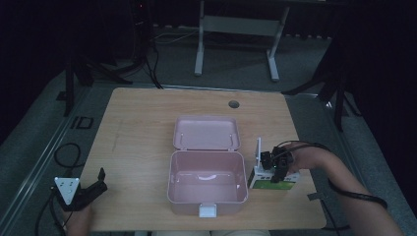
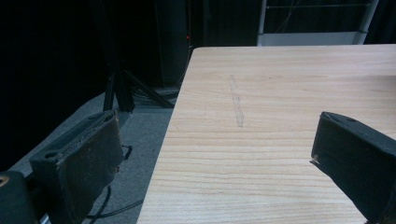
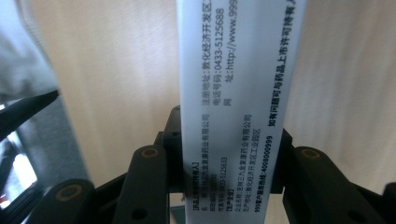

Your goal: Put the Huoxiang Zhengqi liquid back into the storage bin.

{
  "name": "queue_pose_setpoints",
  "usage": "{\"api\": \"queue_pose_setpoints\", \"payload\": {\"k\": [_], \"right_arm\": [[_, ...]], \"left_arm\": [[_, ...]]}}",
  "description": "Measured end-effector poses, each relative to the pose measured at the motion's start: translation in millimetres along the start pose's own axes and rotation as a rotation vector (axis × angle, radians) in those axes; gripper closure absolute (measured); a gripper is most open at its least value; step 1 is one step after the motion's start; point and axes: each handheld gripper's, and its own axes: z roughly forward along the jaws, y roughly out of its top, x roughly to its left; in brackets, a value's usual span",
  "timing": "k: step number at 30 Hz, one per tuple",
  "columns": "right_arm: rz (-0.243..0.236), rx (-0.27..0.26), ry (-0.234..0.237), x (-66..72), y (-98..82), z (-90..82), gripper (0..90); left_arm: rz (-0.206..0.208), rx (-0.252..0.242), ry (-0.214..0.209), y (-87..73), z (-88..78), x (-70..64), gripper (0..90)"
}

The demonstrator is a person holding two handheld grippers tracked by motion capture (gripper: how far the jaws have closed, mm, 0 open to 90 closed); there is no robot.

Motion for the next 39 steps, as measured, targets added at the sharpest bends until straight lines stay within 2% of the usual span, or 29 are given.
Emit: {"api": "queue_pose_setpoints", "payload": {"k": [5, 12, 19, 30, 39], "right_arm": [[-0.012, 0.024, 0.011, 16.5, -1.9, -7.1, 63.3], [-0.019, 0.05, -0.005, 39.8, -4.7, -25.9, 63.2], [0.004, 0.056, -0.021, 57.0, -8.2, -47.2, 63.3], [-0.011, 0.035, -0.055, 74.3, -3.9, -85.5, 63.3], [-0.01, 0.029, -0.081, 77.8, 8.5, -122.0, 63.4]], "left_arm": [[0.003, 0.002, 0.001, 0.0, 0.1, -0.2, 2.2], [0.0, 0.001, 0.003, 0.0, 0.0, -0.1, 2.2], [0.0, 0.001, 0.004, 0.1, -0.1, -0.2, 2.2], [0.0, 0.004, 0.008, 0.1, 0.2, -0.3, 2.2], [-0.002, 0.004, 0.008, 0.1, 0.2, -0.2, 2.2]]}}
